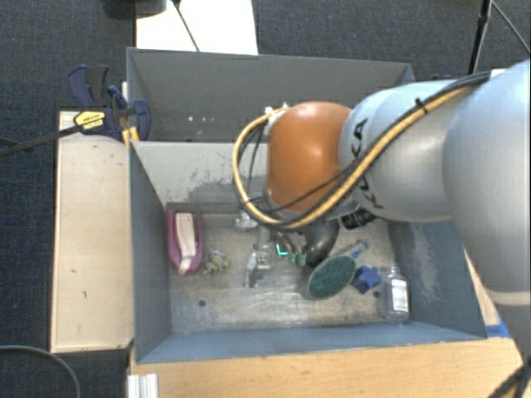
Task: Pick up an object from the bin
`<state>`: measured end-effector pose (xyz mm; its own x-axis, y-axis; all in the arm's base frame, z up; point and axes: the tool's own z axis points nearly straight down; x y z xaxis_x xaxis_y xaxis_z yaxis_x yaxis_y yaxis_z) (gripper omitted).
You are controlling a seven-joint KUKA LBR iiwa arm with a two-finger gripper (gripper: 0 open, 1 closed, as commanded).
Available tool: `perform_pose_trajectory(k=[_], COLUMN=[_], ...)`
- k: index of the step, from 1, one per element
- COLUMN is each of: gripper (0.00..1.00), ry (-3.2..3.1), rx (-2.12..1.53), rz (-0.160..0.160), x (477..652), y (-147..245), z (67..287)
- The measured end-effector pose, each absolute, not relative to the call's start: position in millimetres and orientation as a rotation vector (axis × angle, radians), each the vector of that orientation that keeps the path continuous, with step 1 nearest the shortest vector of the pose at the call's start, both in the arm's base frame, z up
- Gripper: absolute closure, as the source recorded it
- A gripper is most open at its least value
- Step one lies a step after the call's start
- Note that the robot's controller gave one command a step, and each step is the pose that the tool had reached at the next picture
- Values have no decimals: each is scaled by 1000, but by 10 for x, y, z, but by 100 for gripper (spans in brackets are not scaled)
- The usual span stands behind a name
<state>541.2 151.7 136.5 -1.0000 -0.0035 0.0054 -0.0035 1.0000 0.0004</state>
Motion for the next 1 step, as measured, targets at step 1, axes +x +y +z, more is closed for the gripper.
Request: perform_pose_trajectory(k=[1], gripper=[0], ry=[-3141], rx=[3], rz=[1], x=[5511], y=[406], z=[1047])
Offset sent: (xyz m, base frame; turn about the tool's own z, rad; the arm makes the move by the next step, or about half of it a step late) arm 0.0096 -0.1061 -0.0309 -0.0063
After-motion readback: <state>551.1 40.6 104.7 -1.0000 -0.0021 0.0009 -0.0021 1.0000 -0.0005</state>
